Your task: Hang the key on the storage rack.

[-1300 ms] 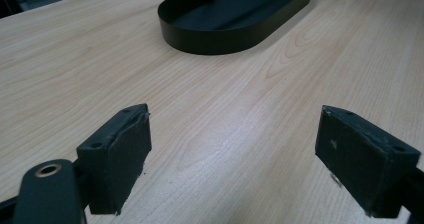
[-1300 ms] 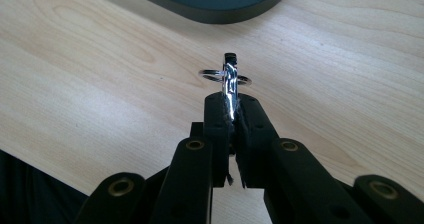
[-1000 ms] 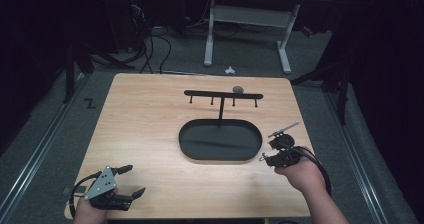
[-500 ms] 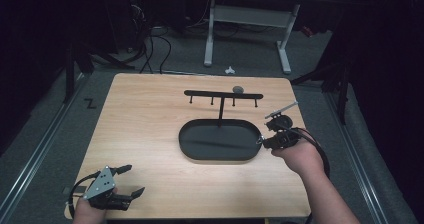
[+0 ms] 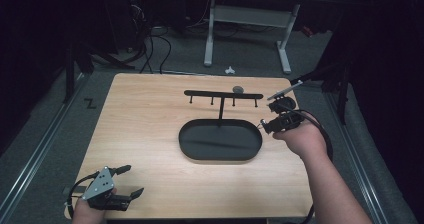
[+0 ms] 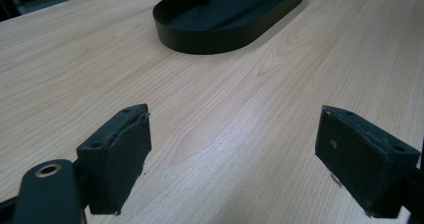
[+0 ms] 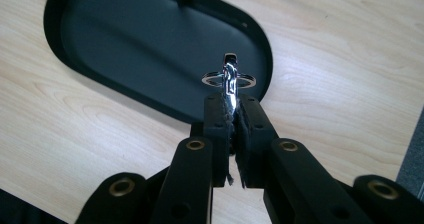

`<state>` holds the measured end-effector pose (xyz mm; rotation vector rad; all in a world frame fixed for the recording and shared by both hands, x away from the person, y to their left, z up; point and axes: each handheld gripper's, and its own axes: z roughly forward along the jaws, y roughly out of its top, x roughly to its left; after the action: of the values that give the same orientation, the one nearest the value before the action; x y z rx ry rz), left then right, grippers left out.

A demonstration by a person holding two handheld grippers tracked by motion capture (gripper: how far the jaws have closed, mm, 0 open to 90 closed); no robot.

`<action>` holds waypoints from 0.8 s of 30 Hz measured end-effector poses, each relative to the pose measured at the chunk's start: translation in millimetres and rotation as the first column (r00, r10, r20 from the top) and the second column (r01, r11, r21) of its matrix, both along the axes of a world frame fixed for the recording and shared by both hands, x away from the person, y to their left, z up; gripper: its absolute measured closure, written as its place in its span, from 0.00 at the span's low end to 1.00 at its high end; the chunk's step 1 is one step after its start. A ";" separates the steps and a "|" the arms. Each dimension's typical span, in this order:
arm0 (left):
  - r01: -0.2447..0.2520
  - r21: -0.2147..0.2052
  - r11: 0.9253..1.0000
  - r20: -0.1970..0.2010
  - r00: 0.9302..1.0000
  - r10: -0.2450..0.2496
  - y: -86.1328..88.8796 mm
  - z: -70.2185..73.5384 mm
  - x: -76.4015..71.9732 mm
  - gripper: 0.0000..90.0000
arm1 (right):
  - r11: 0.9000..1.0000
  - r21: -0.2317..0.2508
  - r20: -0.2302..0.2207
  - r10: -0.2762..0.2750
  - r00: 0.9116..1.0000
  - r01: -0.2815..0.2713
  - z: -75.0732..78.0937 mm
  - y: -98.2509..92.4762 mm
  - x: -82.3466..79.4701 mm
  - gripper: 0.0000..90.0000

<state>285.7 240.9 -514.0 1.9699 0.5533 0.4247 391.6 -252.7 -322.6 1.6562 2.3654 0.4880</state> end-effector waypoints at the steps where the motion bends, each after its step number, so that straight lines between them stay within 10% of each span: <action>1: 0.001 -0.001 1.000 0.000 1.000 -0.001 0.0 0.0 0.0 0.17 | 1.000 0.004 0.004 -0.003 1.000 0.003 2.7 -0.5 1.2 0.94; 24: -0.001 -0.010 1.000 -0.001 1.000 0.001 -0.3 -0.3 2.6 0.17 | 1.000 -0.014 0.039 -0.018 0.999 0.019 30.2 10.8 27.6 0.94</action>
<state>288.3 240.6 -514.3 1.9604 0.5559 0.4214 419.2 -241.9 -292.4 1.6462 2.3187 0.4934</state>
